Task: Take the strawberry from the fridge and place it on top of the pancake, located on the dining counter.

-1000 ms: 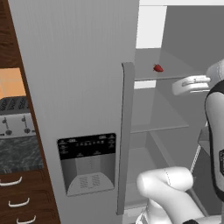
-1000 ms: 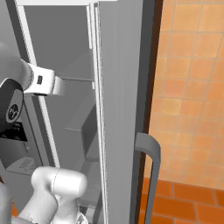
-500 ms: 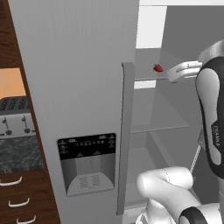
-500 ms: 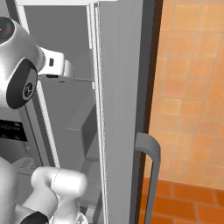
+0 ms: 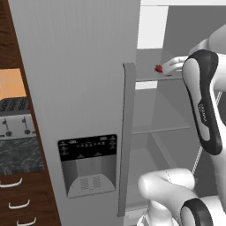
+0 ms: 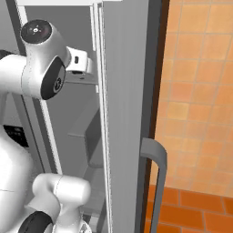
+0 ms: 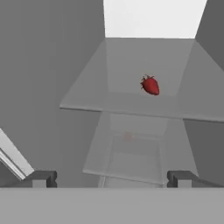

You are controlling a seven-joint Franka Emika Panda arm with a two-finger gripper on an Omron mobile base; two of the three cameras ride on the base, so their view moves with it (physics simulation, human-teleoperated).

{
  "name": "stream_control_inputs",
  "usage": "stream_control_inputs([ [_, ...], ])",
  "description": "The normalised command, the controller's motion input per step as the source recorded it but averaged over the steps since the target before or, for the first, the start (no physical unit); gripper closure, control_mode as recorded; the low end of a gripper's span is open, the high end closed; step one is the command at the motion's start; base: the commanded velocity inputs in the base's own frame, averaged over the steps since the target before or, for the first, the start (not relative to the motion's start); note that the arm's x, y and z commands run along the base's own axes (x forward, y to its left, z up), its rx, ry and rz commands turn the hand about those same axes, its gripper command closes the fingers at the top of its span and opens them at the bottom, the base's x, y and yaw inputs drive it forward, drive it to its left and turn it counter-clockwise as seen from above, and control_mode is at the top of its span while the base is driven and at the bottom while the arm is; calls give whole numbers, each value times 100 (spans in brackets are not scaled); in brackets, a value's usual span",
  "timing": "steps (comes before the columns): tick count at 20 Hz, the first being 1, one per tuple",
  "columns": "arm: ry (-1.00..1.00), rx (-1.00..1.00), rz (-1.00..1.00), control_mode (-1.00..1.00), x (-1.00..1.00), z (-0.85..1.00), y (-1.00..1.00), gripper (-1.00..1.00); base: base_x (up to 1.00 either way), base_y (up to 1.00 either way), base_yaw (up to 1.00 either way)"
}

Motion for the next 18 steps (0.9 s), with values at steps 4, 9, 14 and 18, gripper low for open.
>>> stream_control_inputs([
  [4,0,0,0,-100,59,-17,-27,-100,0,0,0],
  [9,0,-2,0,-100,52,-29,-2,-100,0,0,0],
  [14,1,-1,0,-100,59,-16,-4,-100,0,0,0],
  [18,0,-3,-1,-100,58,-4,-3,-100,0,0,0],
])
